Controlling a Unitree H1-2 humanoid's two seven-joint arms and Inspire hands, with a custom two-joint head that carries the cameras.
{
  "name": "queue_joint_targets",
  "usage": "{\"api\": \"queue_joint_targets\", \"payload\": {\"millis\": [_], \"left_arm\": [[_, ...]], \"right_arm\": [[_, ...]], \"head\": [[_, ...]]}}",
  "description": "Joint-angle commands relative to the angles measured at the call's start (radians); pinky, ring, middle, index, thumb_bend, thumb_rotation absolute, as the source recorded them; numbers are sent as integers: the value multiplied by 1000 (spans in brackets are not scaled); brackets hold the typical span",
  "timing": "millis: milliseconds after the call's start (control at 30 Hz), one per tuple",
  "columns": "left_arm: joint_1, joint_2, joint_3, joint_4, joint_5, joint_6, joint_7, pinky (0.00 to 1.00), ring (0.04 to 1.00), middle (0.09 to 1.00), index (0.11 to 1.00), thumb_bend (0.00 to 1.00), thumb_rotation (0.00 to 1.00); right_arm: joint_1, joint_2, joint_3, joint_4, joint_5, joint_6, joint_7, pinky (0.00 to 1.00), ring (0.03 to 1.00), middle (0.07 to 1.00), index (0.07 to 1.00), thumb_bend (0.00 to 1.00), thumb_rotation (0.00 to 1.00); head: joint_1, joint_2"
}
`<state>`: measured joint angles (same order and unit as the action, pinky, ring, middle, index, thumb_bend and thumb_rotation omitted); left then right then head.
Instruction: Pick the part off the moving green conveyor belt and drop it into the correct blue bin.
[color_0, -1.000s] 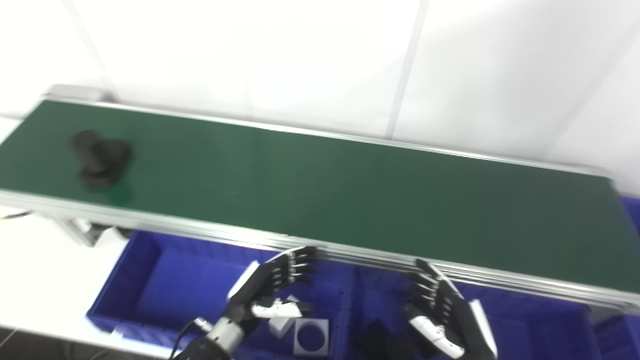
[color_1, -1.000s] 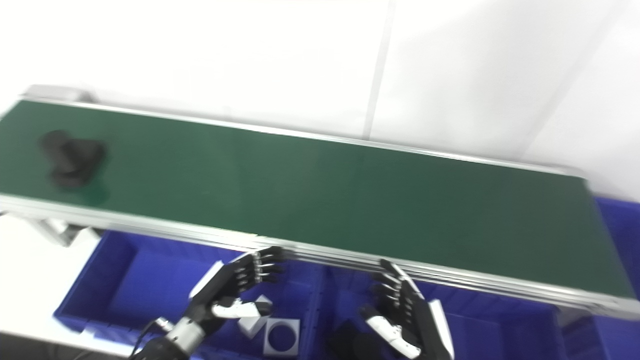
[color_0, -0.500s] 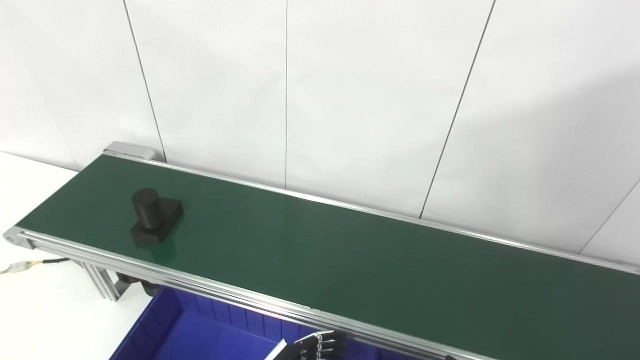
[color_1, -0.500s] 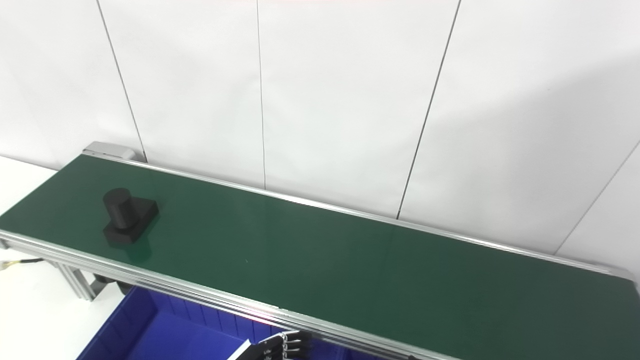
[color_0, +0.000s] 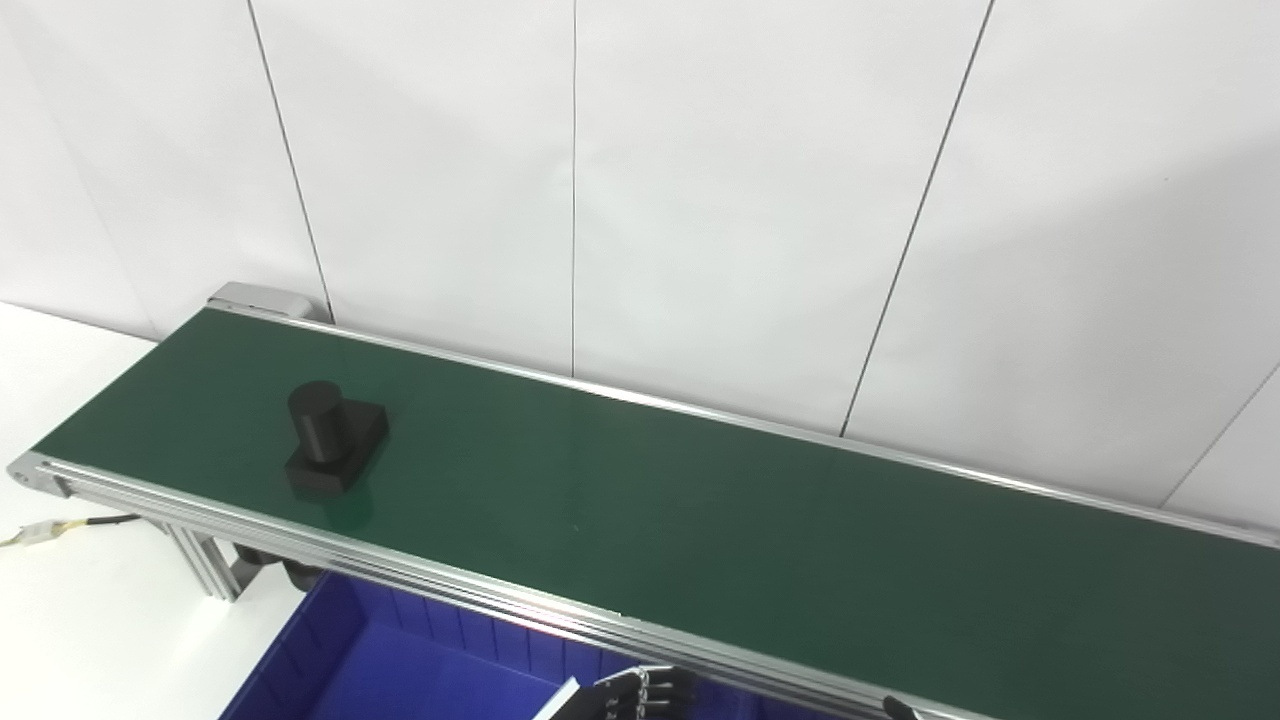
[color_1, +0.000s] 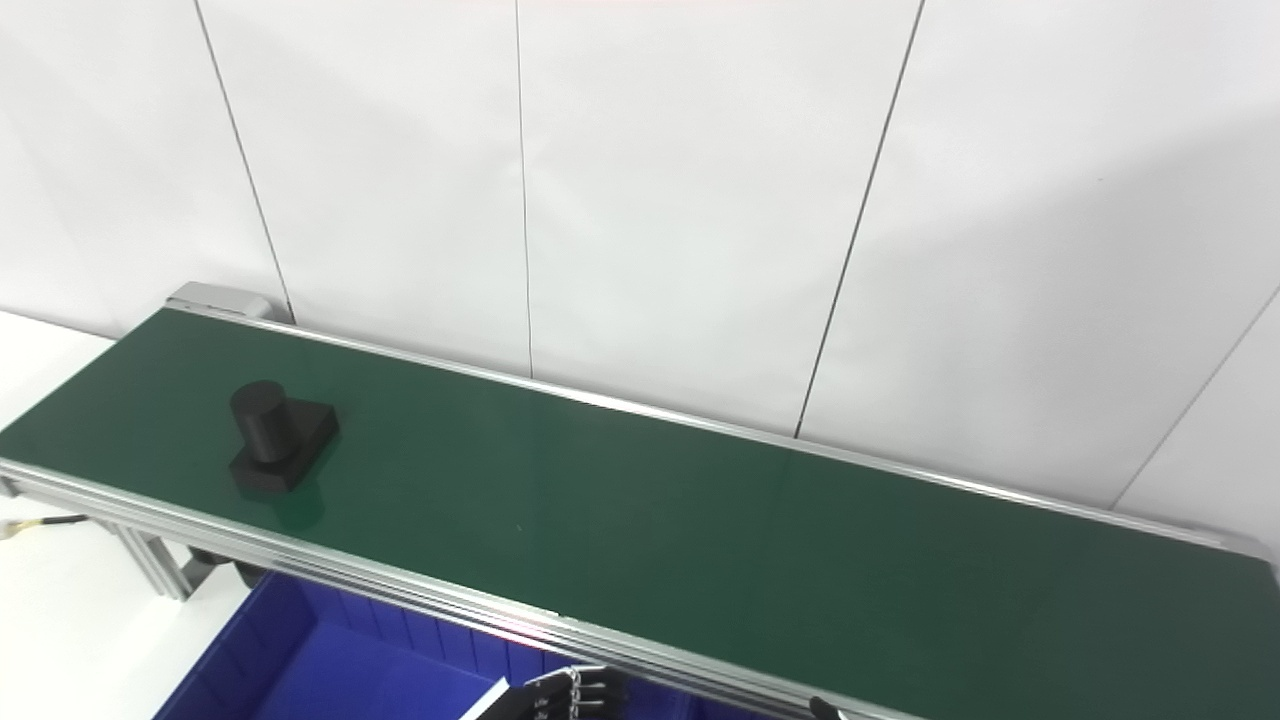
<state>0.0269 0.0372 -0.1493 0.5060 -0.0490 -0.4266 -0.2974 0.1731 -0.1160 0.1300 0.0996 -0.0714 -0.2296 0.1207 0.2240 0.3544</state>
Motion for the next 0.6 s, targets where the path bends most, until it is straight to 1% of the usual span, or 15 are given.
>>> {"api": "queue_joint_targets", "payload": {"millis": [0, 33, 100, 200, 333, 367, 500, 533, 567], "left_arm": [[-25, -12, 1, -2, 6, -43, 7, 671, 755, 778, 785, 996, 275], [-27, -12, 1, 0, 7, -43, 7, 673, 754, 777, 785, 994, 271], [-32, -11, 0, 7, 11, -43, 7, 677, 753, 778, 787, 989, 269], [-37, -13, 2, 19, 13, -43, 8, 679, 749, 775, 789, 994, 275], [-41, -15, 6, 25, 13, -42, 8, 667, 744, 772, 787, 994, 265], [-41, -16, 7, 27, 13, -43, 7, 663, 743, 773, 787, 990, 261], [-44, -19, 10, 36, 13, -43, 6, 659, 746, 777, 792, 985, 261], [-46, -19, 10, 38, 15, -43, 7, 659, 746, 777, 792, 985, 261], [-48, -20, 10, 40, 17, -43, 7, 656, 742, 774, 793, 984, 266]], "right_arm": [[-16, 2, -4, -29, 6, -66, -2, 654, 735, 784, 879, 404, 196], [-16, 2, -4, -34, 5, -65, -3, 653, 737, 786, 874, 397, 166], [-11, 11, -2, -81, -9, -40, -11, 668, 746, 793, 864, 399, 142], [-8, 27, 0, -163, -32, -12, -25, 668, 749, 793, 846, 412, 153], [-14, 39, 0, -280, -65, 29, -34, 624, 726, 761, 811, 449, 148], [-16, 42, 0, -302, -68, 36, -33, 588, 705, 739, 790, 496, 213], [-36, 43, -3, -377, -58, 53, -23, 550, 678, 702, 752, 562, 264], [-47, 41, -4, -404, -61, 72, -19, 549, 678, 701, 750, 563, 266], [-55, 40, -4, -424, -63, 85, -17, 544, 677, 691, 738, 588, 291]], "head": [[4, 0], [4, 0], [3, -3], [2, -1], [1, 2], [1, 2], [-2, 1], [-2, 1], [-2, 1]]}}
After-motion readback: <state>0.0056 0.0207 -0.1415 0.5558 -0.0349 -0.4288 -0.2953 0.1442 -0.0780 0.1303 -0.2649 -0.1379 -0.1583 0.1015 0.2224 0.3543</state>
